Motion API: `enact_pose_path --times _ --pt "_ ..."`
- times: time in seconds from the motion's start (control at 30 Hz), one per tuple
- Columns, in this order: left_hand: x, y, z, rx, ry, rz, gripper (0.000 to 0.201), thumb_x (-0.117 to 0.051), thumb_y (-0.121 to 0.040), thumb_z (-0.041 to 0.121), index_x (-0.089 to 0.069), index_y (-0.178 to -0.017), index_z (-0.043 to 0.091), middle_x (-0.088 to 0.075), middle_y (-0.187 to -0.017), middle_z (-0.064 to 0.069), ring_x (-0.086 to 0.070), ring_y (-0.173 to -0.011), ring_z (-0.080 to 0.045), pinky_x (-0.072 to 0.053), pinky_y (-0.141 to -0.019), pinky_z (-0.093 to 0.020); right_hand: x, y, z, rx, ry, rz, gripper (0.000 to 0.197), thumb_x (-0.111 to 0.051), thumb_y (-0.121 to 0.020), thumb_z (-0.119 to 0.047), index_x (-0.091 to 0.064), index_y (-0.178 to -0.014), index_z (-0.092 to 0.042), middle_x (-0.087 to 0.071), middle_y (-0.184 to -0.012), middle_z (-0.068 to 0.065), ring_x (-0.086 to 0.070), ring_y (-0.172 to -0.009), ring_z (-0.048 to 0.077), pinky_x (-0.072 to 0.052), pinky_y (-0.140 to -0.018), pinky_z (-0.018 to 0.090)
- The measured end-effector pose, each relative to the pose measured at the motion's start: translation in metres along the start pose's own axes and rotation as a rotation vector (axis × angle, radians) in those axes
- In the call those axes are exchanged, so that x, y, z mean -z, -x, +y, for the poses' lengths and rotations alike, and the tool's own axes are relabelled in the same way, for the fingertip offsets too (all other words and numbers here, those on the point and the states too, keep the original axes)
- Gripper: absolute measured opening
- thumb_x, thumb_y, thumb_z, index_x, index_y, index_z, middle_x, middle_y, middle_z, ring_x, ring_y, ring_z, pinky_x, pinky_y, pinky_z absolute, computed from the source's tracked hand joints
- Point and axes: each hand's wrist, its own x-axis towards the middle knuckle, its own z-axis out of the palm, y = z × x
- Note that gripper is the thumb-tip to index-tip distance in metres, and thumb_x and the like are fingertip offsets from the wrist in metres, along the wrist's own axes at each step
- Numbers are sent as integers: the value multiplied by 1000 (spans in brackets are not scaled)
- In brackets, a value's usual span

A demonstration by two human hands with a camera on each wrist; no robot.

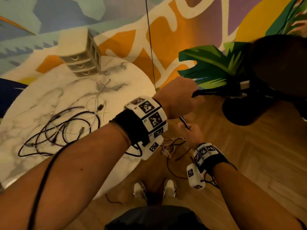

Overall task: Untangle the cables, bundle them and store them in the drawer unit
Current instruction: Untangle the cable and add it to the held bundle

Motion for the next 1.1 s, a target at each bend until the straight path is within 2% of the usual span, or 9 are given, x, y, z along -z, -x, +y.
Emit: enact_pose_path --times 0.1,0.3,0.47,0.53,0.67,0.77,0.9,1.0,1.1 --pt "17 3 6 -82 -377 -34 43 -43 -94 35 -29 -54 25 -36 -52 6 -34 -47 -10 -21 -47 -26 -4 -9 13 -63 34 52 46 -52 -94 -30 -32 -55 -18 -26 -50 -3 -23 -44 12 -21 -47 25" --pt "48 3 13 -142 -644 90 32 -34 -91 44 -42 -69 23 -36 -55 7 -33 -48 -11 -25 -49 -28 -2 -16 60 -361 70 75 42 -48 -98 -32 -47 -64 -8 -39 -54 4 -37 -47 18 -30 -48 27" --pt "60 -1 19 -146 -667 169 33 -34 -92 45 -40 -69 22 -32 -55 6 -28 -48 -11 -19 -46 -28 7 -19 73 -612 -59 97 40 -45 -98 -32 -55 -113 4 -64 -84 17 -61 -73 29 -47 -58 35" --pt "55 -4 21 -151 -694 149 34 -34 -93 45 -41 -69 22 -34 -56 5 -29 -48 -12 -19 -46 -28 13 -27 66 -677 -238 143 40 -40 -98 -42 -52 -107 -5 -64 -93 19 -59 -73 29 -46 -59 34" --pt "55 -10 17 -138 -653 177 36 -33 -92 45 -38 -65 22 -33 -55 5 -29 -48 -14 -17 -46 -28 28 -42 57 -643 -877 411 39 -44 -97 -42 -49 -81 -7 -46 -66 6 -46 -55 21 -48 -63 36" --pt "56 -16 14 -134 -589 228 41 -36 -92 44 -27 -57 25 -31 -53 6 -27 -47 -12 -16 -46 -29 37 -42 68 -618 -522 394 29 -43 -99 -25 -54 -99 2 -53 -68 5 -50 -58 20 -41 -57 33" --pt "40 -14 6 -156 -299 323 30 -41 -85 37 -38 -58 24 -28 -46 11 -26 -42 -5 -16 -46 -27 40 -35 105 -561 54 221 36 -45 -98 -20 -55 -99 14 -56 -84 16 -52 -76 28 -45 -69 39" --pt "21 -14 -1 -96 90 395 38 -46 -88 27 -37 -51 24 -30 -42 10 -29 -38 -8 -19 -45 -23 47 -30 114 -518 248 71 22 -52 -94 -23 -60 -98 -3 -58 -86 16 -53 -78 29 -41 -69 35" --pt "0 -17 0 30 489 399 52 -50 -96 22 -32 -48 29 -30 -35 11 -27 -35 -5 -19 -42 -14 50 -32 114 -393 264 -134 21 -62 -88 -21 -61 -105 -8 -68 -85 11 -64 -76 28 -53 -72 34"
